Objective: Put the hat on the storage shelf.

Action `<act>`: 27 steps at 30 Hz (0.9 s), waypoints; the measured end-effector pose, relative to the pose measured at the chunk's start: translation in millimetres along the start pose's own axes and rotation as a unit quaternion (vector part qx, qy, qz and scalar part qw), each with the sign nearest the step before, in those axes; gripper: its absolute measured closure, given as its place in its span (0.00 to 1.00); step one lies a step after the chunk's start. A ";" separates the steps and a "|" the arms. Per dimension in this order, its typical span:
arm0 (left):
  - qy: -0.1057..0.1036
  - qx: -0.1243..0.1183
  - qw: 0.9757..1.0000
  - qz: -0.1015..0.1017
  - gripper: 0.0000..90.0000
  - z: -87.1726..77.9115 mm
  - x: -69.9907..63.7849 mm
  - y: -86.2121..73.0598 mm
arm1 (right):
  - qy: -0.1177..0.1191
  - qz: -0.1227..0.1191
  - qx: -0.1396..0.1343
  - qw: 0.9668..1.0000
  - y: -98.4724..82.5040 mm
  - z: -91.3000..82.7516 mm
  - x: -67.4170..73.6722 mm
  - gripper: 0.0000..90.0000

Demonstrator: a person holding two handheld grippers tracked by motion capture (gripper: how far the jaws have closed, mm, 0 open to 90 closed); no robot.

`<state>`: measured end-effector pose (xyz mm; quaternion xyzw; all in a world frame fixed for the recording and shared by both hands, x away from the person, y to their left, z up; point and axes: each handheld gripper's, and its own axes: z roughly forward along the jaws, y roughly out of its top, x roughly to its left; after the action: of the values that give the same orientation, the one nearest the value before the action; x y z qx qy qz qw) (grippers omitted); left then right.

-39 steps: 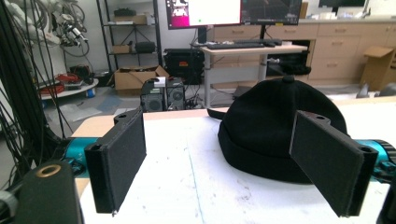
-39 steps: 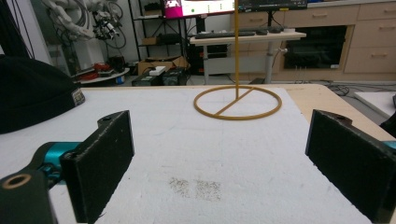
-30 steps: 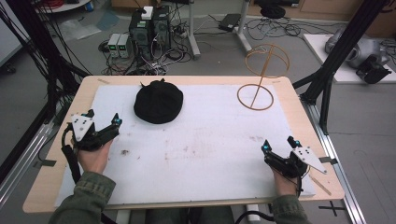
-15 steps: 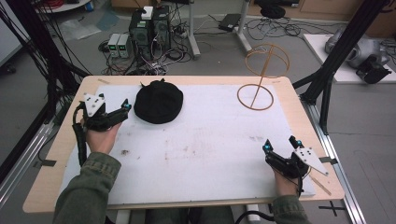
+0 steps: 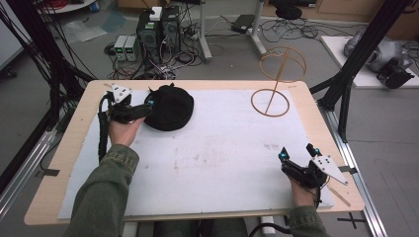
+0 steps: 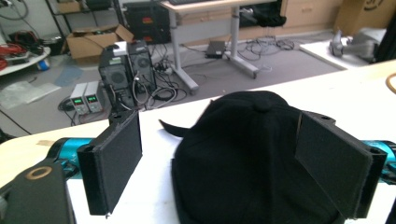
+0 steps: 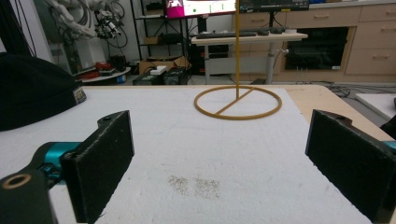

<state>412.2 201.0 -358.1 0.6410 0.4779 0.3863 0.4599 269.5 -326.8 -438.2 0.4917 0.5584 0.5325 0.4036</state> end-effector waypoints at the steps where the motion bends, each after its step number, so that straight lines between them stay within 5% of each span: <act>1: -0.002 0.003 1.000 0.001 0.17 3.7 -3.0 0.0 | 0.001 0.001 0.000 1.000 0.2 0.2 0.2 0.08; 8: -0.003 0.076 0.997 0.007 0.18 29.7 -15.2 -4.2 | 0.006 -0.003 0.005 1.000 -0.9 2.4 1.0 0.08; 19: -0.014 0.112 0.994 -0.010 0.24 52.5 -21.0 -9.6 | 0.013 -0.006 0.014 1.000 -1.5 6.4 2.4 0.08; 27: -0.013 0.144 0.989 0.007 0.25 66.3 -24.3 -22.6 | 0.015 -0.008 0.010 1.000 0.0 7.8 4.9 0.08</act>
<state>462.4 165.6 -399.6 0.7086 0.5184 0.3084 0.3660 276.1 -320.5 -438.7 0.4831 0.5734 0.5309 0.3950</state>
